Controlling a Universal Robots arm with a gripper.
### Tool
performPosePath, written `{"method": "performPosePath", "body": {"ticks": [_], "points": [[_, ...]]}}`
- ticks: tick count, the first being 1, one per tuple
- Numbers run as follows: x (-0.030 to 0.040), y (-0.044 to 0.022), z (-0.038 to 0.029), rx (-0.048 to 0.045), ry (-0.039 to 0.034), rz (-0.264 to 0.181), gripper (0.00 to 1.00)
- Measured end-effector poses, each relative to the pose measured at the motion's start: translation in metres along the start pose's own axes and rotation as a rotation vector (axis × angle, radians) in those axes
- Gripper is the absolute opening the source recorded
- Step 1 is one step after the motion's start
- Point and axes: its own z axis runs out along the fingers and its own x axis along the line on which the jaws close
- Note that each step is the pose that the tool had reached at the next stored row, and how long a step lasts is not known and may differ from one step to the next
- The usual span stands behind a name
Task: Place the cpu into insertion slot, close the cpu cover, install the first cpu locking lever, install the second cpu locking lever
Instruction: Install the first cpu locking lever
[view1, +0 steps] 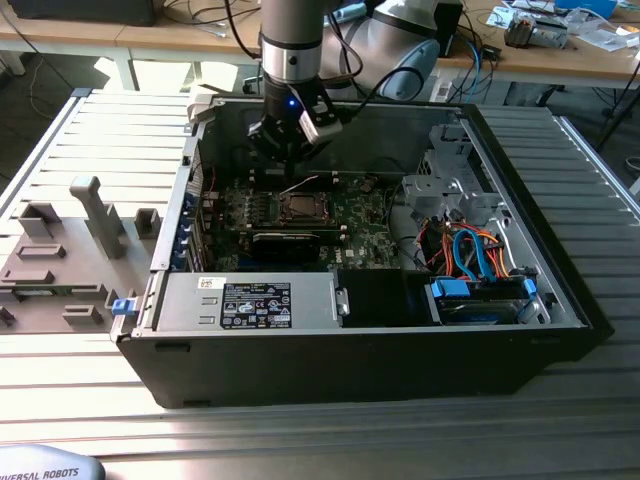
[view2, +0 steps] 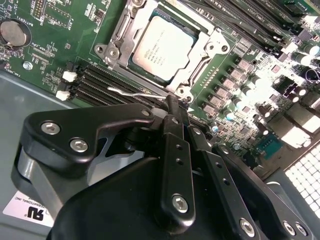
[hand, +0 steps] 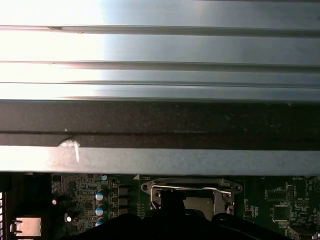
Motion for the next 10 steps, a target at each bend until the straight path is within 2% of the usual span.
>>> {"method": "performPosePath", "body": {"ticks": [10], "points": [[-0.0014, 0.0000, 0.0010, 0.0000, 0.0000, 0.000, 0.11]]}}
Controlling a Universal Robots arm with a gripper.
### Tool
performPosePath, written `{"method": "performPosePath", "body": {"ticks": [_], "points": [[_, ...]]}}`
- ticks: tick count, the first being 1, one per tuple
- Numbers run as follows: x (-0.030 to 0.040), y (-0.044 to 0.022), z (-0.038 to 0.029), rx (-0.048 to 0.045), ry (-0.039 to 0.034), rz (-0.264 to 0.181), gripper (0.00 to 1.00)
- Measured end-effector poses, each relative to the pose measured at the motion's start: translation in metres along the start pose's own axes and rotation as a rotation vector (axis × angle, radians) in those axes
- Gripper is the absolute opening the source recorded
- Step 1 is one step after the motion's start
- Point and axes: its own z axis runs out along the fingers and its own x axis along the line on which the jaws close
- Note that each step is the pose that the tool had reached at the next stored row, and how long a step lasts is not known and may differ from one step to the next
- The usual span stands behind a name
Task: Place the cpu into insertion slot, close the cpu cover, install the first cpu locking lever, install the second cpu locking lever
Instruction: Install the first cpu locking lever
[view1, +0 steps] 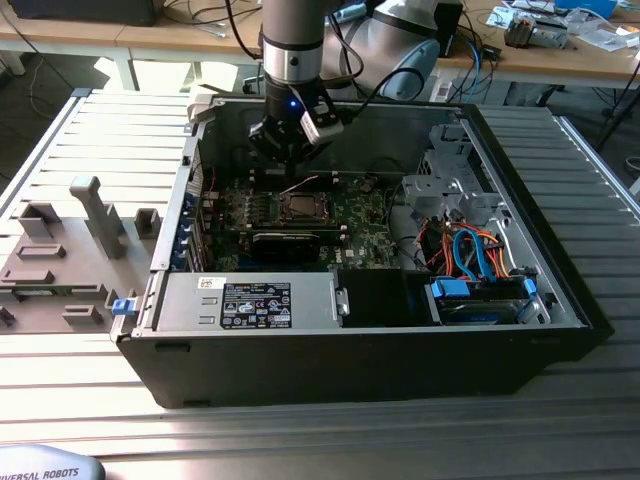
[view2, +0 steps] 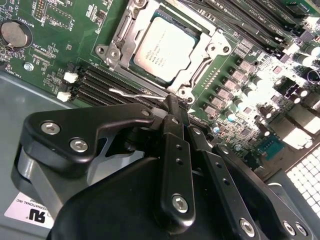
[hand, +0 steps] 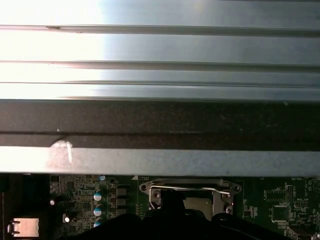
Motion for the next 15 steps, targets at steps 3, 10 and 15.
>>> {"method": "performPosePath", "body": {"ticks": [3, 10, 15], "points": [[-0.0002, 0.0000, 0.0007, -0.0002, -0.0002, 0.000, 0.11], [-0.0002, 0.0002, 0.0032, -0.0001, -0.0007, -0.043, 0.11], [-0.0002, 0.0003, 0.0042, -0.0001, -0.0007, -0.043, 0.11]]}}
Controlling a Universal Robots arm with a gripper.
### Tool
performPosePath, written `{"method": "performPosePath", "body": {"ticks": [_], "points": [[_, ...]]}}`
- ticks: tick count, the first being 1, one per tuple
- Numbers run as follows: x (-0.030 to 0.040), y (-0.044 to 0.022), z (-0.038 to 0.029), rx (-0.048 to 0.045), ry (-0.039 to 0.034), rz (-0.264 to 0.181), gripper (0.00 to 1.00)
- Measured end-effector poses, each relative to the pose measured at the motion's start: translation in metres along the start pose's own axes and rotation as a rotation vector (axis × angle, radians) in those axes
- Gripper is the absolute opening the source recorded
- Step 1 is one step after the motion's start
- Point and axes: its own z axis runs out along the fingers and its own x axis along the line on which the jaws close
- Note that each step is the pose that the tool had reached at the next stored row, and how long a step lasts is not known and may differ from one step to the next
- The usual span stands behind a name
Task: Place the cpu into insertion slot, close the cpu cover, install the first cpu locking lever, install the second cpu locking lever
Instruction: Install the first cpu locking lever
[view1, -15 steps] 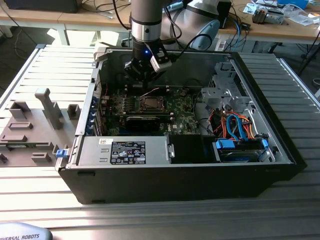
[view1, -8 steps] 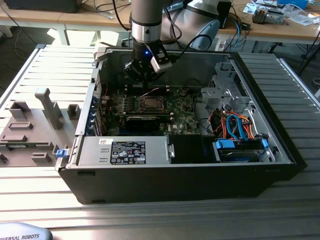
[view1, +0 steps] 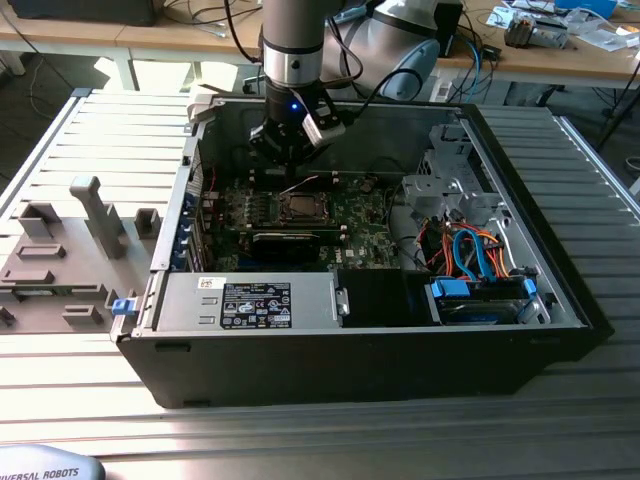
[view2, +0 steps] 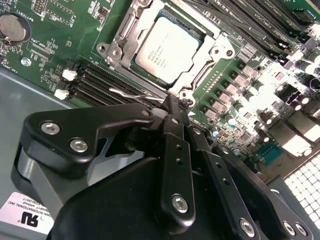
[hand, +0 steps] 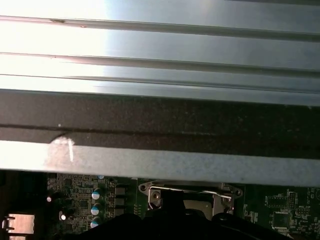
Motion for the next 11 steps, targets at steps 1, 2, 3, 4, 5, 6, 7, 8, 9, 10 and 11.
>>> {"method": "performPosePath", "body": {"ticks": [1, 2, 3, 4, 5, 6, 7, 8, 9, 10, 11], "points": [[0.0000, 0.0000, 0.0002, -0.0001, 0.0000, 0.000, 0.11], [0.0000, 0.0000, 0.0004, -0.0001, -0.0001, 0.000, 0.11], [0.0000, 0.0000, 0.0006, 0.0000, 0.0000, 0.000, 0.11], [0.0000, 0.0000, 0.0009, 0.0000, 0.0000, 0.000, 0.11], [0.0000, 0.0000, 0.0012, -0.0001, 0.0000, 0.000, 0.11], [0.0000, 0.0000, 0.0013, 0.0000, 0.0000, 0.000, 0.11], [0.0000, 0.0000, 0.0014, 0.0000, 0.0001, 0.000, 0.11], [0.0000, 0.0000, 0.0015, 0.0000, 0.0000, 0.000, 0.11], [0.0000, 0.0000, 0.0018, 0.0000, 0.0000, 0.000, 0.11], [0.0000, 0.0000, 0.0020, 0.0000, 0.0000, 0.000, 0.11], [0.0000, 0.0000, 0.0022, -0.0001, -0.0001, 0.000, 0.11]]}}
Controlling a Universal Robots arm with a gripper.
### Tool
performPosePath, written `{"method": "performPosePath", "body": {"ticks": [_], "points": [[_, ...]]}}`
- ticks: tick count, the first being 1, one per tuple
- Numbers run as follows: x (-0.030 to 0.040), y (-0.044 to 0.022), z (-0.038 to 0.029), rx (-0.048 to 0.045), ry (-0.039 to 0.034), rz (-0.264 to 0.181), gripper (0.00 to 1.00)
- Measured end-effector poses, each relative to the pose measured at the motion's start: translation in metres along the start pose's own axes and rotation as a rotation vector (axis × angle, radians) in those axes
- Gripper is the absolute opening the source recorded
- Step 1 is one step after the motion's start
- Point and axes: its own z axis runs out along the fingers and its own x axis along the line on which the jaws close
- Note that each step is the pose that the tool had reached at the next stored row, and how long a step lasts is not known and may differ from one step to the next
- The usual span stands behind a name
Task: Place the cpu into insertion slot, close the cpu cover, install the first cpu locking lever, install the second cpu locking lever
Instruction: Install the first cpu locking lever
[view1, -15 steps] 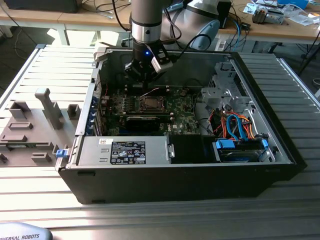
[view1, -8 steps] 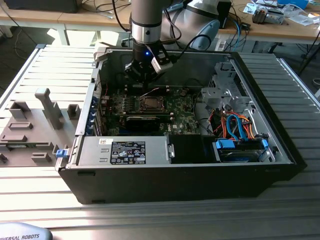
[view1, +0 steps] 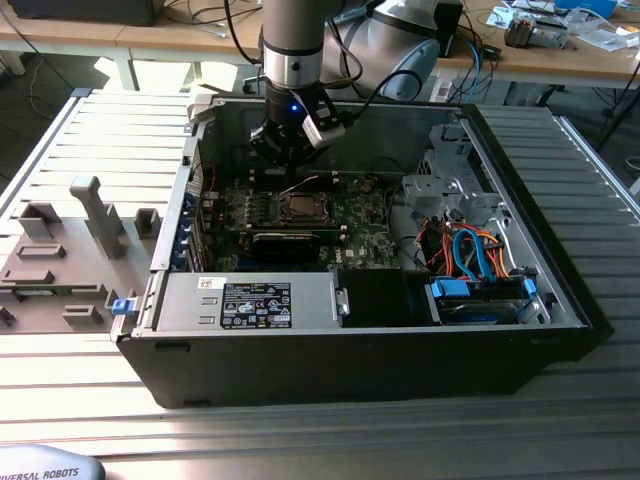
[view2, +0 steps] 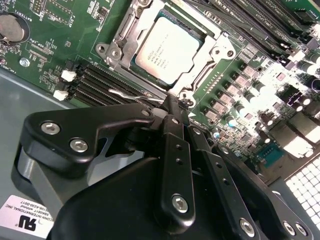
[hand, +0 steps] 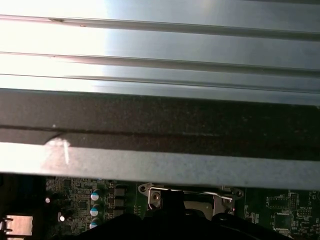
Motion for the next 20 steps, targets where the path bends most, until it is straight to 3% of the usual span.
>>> {"method": "performPosePath", "body": {"ticks": [14, 20], "points": [[0.0000, 0.0015, 0.0044, -0.0001, -0.0001, -0.012, 0.11], [-0.0006, 0.0120, 0.0078, -0.0001, -0.0007, -0.044, 0.11]]}}
